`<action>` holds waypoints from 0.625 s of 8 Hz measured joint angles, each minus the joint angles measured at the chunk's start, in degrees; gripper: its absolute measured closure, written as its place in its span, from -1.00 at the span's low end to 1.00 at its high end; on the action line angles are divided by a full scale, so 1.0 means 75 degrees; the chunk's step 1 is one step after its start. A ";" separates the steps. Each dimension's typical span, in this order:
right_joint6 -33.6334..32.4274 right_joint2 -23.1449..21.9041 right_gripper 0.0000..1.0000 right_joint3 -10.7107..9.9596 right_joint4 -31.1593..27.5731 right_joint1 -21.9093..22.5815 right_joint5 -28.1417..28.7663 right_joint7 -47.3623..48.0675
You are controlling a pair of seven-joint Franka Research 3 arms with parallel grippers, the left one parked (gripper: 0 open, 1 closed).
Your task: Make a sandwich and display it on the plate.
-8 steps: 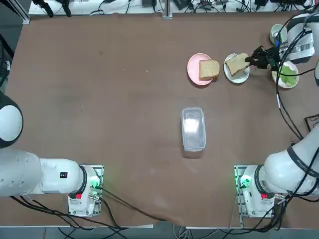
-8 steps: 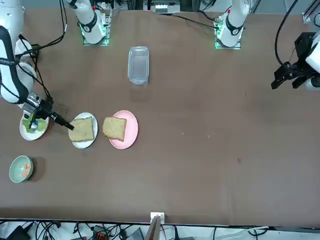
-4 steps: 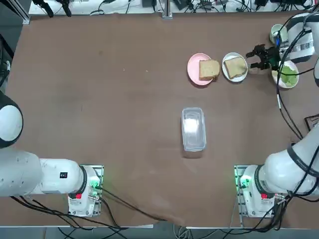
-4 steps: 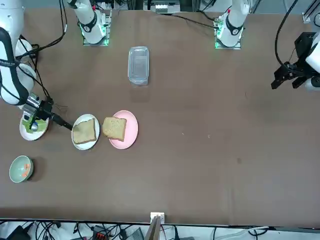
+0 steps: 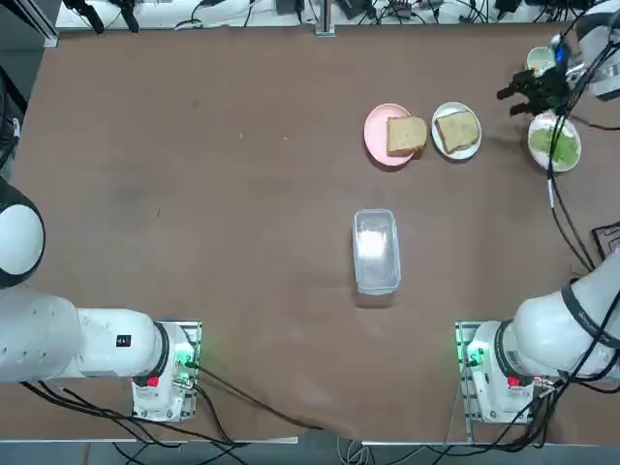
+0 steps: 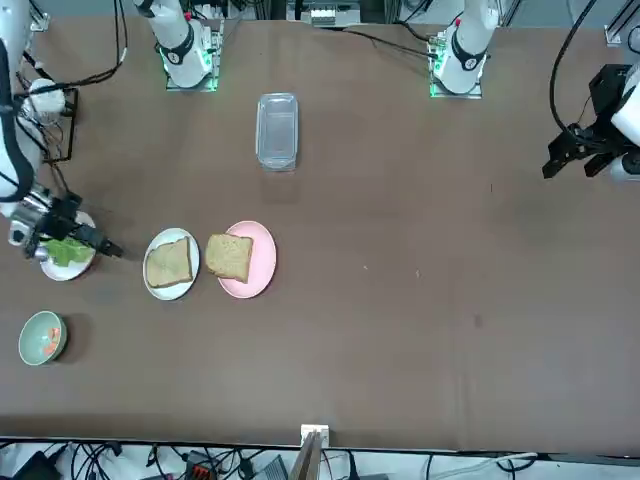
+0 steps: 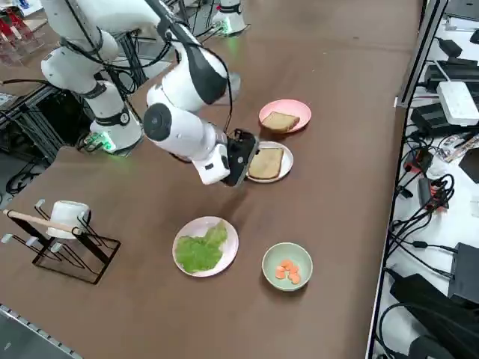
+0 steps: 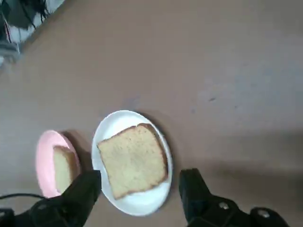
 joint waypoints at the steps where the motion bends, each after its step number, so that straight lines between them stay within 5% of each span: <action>1: -0.0165 -0.0167 -1.00 -0.0004 0.0291 0.0012 -0.0735 0.0073; 5: -0.0750 -0.0626 -1.00 0.0060 0.0890 0.0968 -0.1775 0.2878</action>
